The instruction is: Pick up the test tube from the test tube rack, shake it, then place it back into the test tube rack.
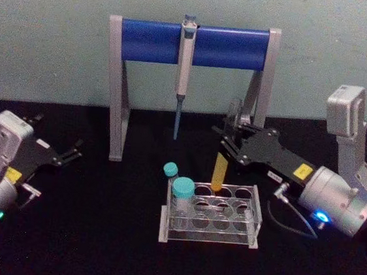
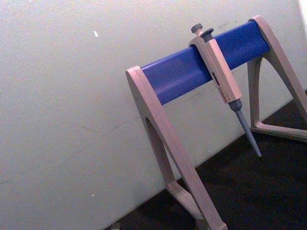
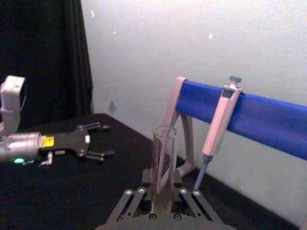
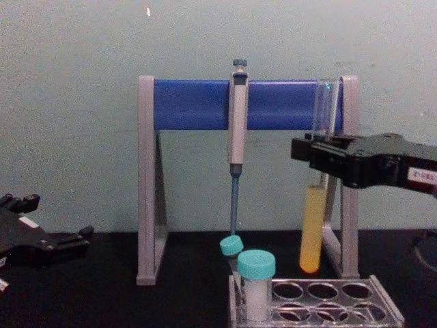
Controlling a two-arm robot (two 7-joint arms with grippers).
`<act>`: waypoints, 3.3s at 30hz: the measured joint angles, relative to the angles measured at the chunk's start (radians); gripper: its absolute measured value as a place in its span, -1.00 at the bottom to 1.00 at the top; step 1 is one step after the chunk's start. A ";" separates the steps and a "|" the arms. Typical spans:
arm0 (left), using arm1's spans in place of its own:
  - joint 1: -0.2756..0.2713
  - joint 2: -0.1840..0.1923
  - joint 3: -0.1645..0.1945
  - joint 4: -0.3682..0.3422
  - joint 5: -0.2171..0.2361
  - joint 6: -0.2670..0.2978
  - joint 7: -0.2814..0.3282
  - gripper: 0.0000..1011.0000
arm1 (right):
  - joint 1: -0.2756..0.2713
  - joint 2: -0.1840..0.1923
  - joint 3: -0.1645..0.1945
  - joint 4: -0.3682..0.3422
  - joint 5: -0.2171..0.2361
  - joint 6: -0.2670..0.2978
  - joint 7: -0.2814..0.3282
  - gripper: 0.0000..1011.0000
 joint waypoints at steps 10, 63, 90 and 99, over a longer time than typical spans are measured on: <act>0.000 0.000 0.000 0.000 0.000 0.000 0.000 1.00 | 0.065 -0.054 -0.008 0.091 -0.035 -0.040 -0.042 -0.54; 0.000 0.000 0.000 0.000 0.000 0.000 0.000 1.00 | -0.014 -0.032 0.086 0.020 -0.084 0.004 -0.105 -0.54; 0.000 0.000 0.000 0.000 0.000 0.000 0.000 1.00 | 0.001 -0.023 0.013 0.006 0.013 0.012 0.005 -0.54; 0.000 0.000 0.000 0.000 0.000 0.000 0.000 1.00 | 0.068 -0.063 -0.009 0.097 -0.030 -0.033 -0.034 -0.54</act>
